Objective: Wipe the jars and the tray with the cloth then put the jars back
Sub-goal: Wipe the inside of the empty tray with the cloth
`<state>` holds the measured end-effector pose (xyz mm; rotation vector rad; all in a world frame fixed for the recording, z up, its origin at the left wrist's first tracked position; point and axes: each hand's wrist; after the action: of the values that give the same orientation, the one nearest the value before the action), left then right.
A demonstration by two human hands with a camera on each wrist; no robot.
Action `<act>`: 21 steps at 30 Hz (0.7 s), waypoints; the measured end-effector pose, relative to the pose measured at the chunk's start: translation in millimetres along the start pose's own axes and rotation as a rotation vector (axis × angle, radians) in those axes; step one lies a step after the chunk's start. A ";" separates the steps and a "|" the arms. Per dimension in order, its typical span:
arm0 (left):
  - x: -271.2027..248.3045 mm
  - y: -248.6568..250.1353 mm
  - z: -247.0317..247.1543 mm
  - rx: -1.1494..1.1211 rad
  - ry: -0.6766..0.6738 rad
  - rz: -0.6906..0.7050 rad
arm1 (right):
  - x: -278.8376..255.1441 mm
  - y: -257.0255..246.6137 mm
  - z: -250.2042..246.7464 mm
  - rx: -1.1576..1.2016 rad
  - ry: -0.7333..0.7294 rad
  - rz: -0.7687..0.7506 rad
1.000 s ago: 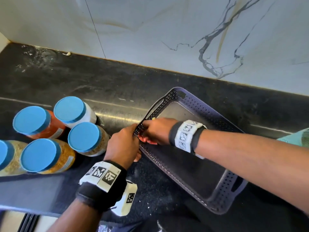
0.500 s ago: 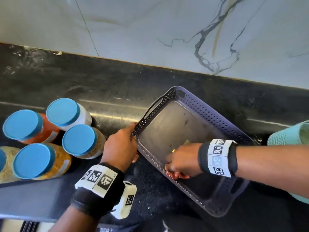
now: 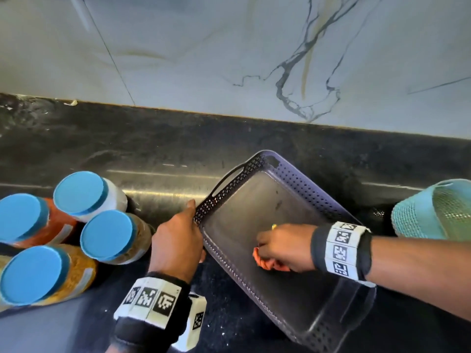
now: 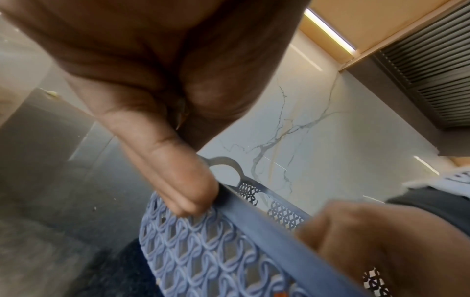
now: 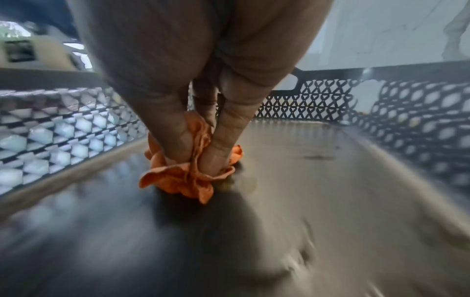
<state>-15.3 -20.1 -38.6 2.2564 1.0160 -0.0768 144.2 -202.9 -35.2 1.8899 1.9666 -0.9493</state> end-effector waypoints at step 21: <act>-6.3 47.3 -59.6 0.461 -0.124 0.095 | 43.8 9.1 -29.3 -0.020 -0.017 -0.004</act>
<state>0.8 -12.2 35.6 2.6695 0.8908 -0.4446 154.8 -150.9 -41.6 1.8623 1.9636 -0.9397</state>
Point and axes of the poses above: each hand's wrist, its own x-axis towards the middle knuckle, its own z-axis out of the palm, y = z × x, and after that the axes turned 4 degrees about y, right-handed
